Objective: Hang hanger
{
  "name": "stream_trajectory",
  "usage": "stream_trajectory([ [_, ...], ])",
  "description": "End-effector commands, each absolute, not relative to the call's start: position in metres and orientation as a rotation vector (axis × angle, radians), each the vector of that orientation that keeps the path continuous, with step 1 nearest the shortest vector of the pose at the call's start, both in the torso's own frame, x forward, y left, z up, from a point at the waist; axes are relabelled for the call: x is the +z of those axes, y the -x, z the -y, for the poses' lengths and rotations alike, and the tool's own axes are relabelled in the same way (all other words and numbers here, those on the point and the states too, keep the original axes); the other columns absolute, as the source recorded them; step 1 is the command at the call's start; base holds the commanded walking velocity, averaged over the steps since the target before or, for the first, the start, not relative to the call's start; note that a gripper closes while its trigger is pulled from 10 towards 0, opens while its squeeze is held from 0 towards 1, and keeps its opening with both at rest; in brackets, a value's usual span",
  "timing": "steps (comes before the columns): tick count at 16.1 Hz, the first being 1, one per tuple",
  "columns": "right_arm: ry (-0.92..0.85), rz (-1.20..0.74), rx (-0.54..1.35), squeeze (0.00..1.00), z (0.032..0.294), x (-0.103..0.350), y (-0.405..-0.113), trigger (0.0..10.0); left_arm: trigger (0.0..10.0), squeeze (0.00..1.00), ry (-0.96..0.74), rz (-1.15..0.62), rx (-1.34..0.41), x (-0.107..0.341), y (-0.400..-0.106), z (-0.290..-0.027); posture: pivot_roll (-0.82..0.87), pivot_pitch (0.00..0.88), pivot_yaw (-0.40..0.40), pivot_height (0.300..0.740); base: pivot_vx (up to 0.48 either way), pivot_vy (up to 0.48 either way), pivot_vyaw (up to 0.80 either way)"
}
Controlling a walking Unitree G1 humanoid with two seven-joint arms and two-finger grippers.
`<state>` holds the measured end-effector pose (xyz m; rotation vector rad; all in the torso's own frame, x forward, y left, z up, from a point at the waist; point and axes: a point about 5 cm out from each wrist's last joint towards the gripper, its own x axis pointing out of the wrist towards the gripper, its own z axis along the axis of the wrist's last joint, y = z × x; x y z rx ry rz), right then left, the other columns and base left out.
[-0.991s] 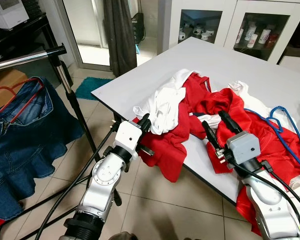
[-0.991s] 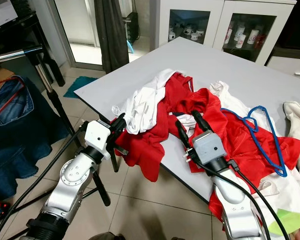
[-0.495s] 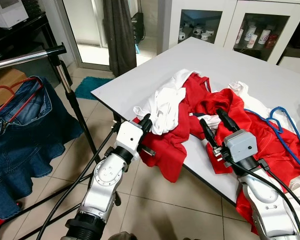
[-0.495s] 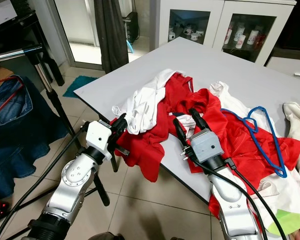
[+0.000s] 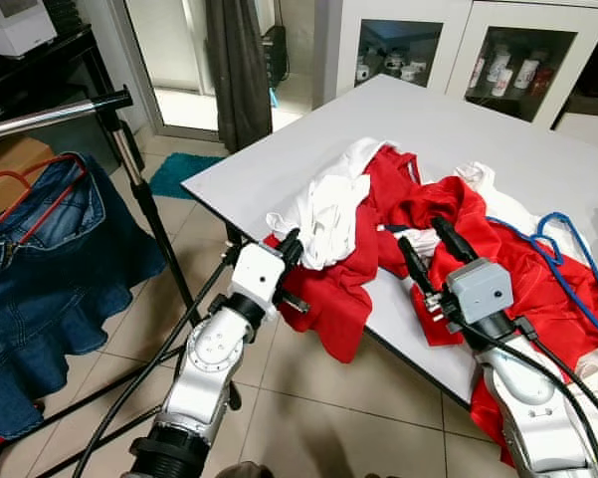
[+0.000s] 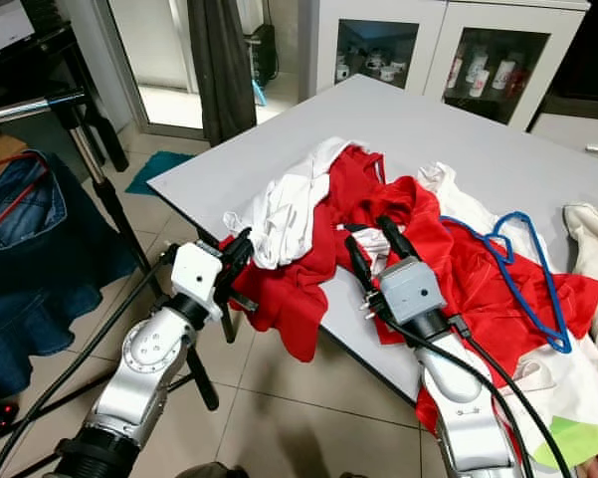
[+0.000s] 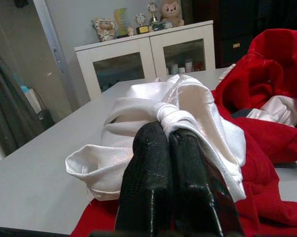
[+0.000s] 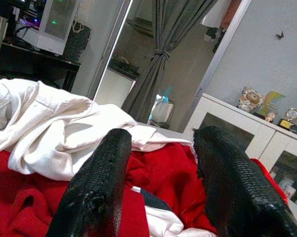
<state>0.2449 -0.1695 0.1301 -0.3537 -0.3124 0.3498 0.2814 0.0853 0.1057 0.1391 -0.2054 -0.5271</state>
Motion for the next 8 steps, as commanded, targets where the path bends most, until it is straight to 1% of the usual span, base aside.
stream_trajectory([
  [1,0.358,0.318,0.345,0.0,0.17,0.1302,-0.2447,10.0,10.0,0.0,-0.14,0.212,-0.534,0.1079,-0.2817,-0.0841,0.06,0.0,0.051,0.74,0.0,0.0,0.0],
  [8,0.362,0.32,0.343,0.0,0.1703,0.1314,-0.2449,10.0,10.0,0.0,-0.134,0.213,-0.534,0.1077,-0.2814,-0.0825,0.06,0.0,0.047,0.74,0.0,0.0,0.0],
])
